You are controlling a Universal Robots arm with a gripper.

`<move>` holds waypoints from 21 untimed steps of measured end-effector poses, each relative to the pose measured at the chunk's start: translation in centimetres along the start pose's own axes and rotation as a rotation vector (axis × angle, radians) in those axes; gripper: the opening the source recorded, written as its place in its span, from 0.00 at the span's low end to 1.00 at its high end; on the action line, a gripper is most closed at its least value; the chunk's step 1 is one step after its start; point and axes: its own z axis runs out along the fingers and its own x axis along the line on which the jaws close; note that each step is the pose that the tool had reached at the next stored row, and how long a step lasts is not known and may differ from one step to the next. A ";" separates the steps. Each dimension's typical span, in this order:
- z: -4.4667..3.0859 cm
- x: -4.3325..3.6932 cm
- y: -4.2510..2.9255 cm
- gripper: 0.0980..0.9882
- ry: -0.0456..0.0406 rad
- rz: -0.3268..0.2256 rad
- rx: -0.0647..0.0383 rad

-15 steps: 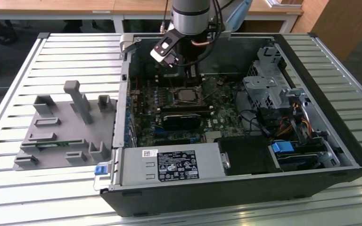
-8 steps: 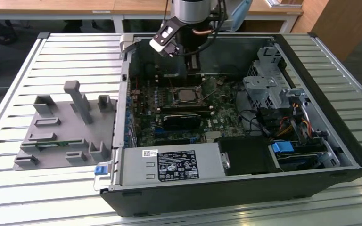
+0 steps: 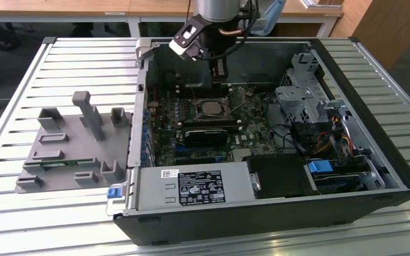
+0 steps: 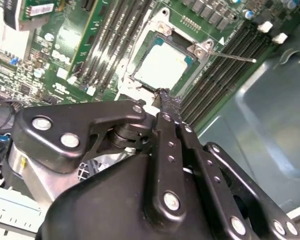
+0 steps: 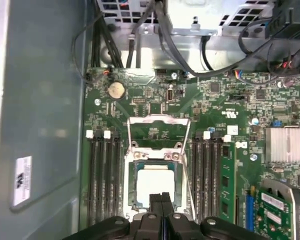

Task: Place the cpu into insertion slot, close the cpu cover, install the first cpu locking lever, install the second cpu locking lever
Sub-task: 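Close the cpu cover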

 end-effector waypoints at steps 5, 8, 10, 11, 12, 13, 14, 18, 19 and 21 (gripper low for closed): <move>0.00 -1.01 0.00 0.01 -0.0002 0.003 0.001; 0.05 -1.03 0.51 0.01 0.0000 0.003 0.002; 0.10 -1.04 1.32 0.01 0.0000 0.003 0.005; 0.14 -1.04 1.73 0.01 -0.0001 0.003 0.006; 0.17 -1.04 2.13 0.01 -0.0001 0.003 0.007; 0.21 -1.04 2.52 0.01 -0.0001 0.003 0.009; 0.26 -1.03 2.87 0.01 0.0000 0.003 0.010; 0.48 -0.73 3.76 0.01 -0.0001 0.003 0.014; 0.55 -0.61 3.90 0.01 -0.0001 0.003 0.015; 0.69 -0.40 4.20 0.01 -0.0001 0.003 0.018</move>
